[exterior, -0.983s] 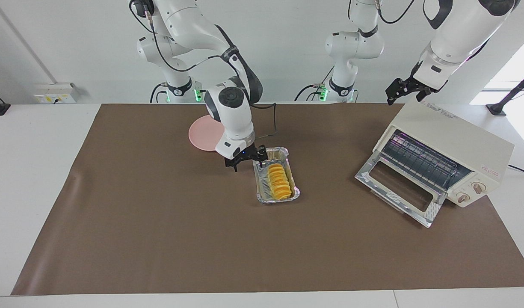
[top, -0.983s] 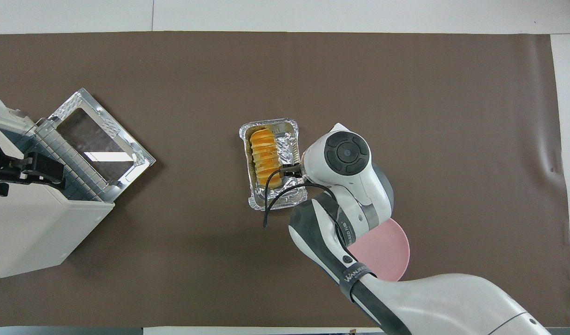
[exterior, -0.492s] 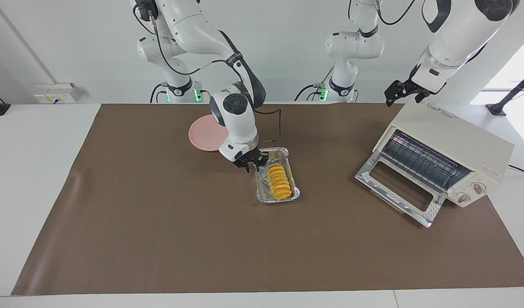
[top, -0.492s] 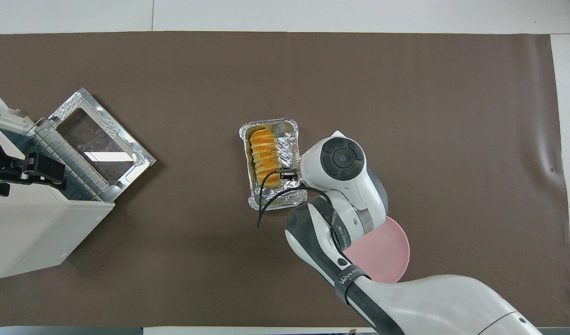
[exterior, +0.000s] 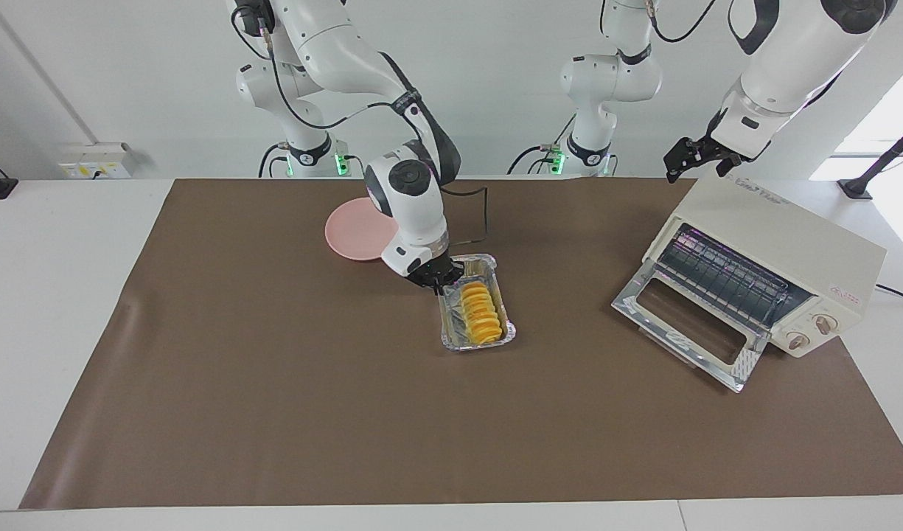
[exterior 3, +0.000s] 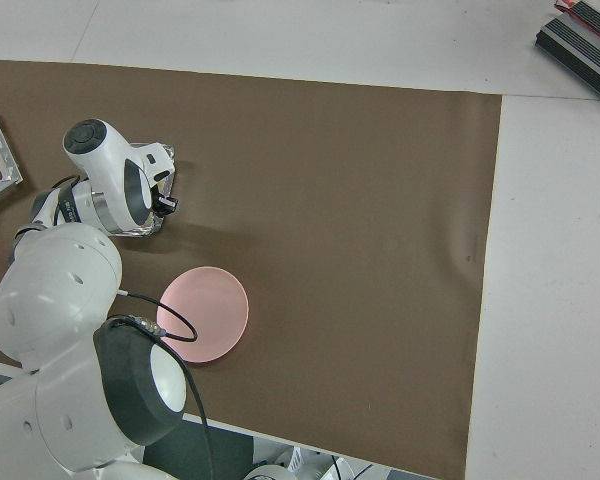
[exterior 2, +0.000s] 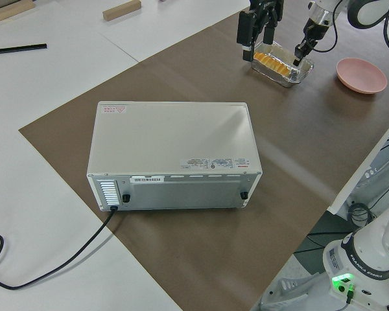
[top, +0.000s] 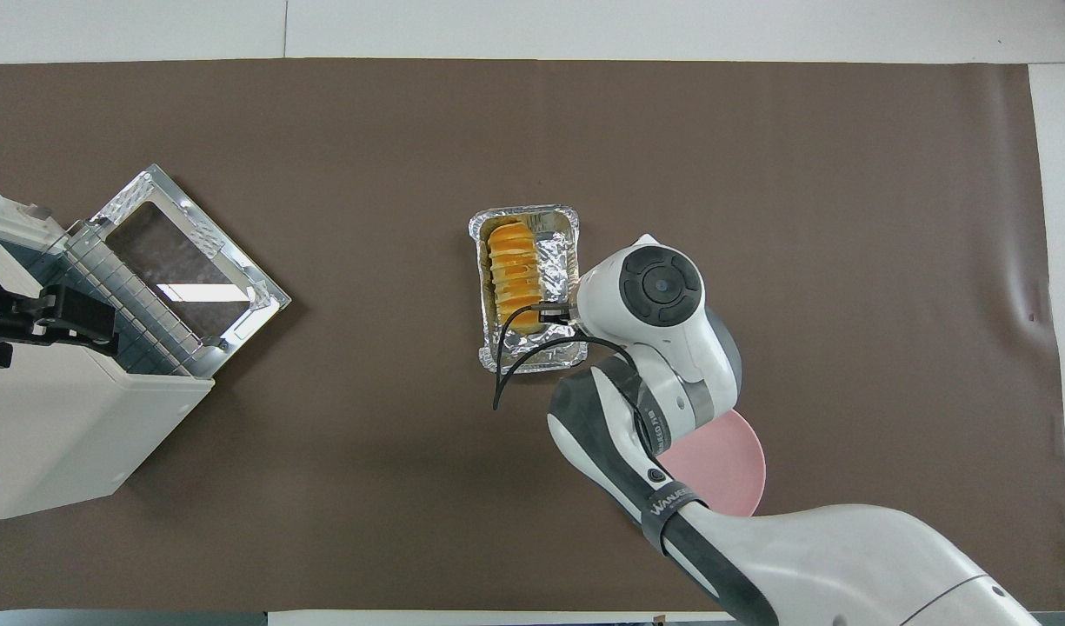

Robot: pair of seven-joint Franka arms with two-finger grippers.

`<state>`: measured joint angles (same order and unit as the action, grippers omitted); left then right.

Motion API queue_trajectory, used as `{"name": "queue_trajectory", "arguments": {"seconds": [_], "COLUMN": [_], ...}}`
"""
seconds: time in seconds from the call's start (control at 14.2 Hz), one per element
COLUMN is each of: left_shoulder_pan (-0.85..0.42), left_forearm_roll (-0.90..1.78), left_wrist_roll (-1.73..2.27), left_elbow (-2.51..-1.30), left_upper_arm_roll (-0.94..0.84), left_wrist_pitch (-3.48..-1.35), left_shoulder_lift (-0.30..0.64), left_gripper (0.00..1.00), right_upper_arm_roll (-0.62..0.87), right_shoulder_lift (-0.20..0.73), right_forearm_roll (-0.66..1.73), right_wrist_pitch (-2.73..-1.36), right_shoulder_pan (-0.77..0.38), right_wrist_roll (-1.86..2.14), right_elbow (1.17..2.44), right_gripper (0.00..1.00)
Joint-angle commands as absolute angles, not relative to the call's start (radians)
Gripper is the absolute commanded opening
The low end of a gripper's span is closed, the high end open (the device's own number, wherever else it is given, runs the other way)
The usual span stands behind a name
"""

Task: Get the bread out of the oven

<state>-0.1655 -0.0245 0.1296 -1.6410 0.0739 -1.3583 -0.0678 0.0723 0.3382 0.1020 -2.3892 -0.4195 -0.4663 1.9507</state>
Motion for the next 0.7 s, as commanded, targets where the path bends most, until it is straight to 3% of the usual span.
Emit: {"name": "queue_trajectory", "arguments": {"seconds": [0.0,0.35,0.63], "left_shoulder_pan": [-0.167,-0.167,-0.167], "left_forearm_roll": [-0.040,-0.040,-0.040], "left_wrist_roll": [0.127,0.127,0.127], "left_elbow": [-1.647,-1.647,-1.647], "left_upper_arm_roll": [0.077,0.077,0.077], "left_wrist_pitch": [-1.364,-1.364,-1.364], "left_shoulder_lift": [-0.081,-0.081,-0.081], "left_gripper": [1.00,1.00,1.00], "right_upper_arm_roll": [0.081,0.080,0.080], "right_shoulder_lift": [0.302,0.269,0.239], "right_forearm_roll": [0.126,0.299,0.304], "right_wrist_pitch": [-2.280,-2.218,-2.235], "right_shoulder_pan": [-0.301,-0.097,-0.066], "right_wrist_roll": [-0.307,0.009,0.048], "right_elbow": [1.908,1.966,2.055], "right_gripper": [0.00,0.00,0.00]}}
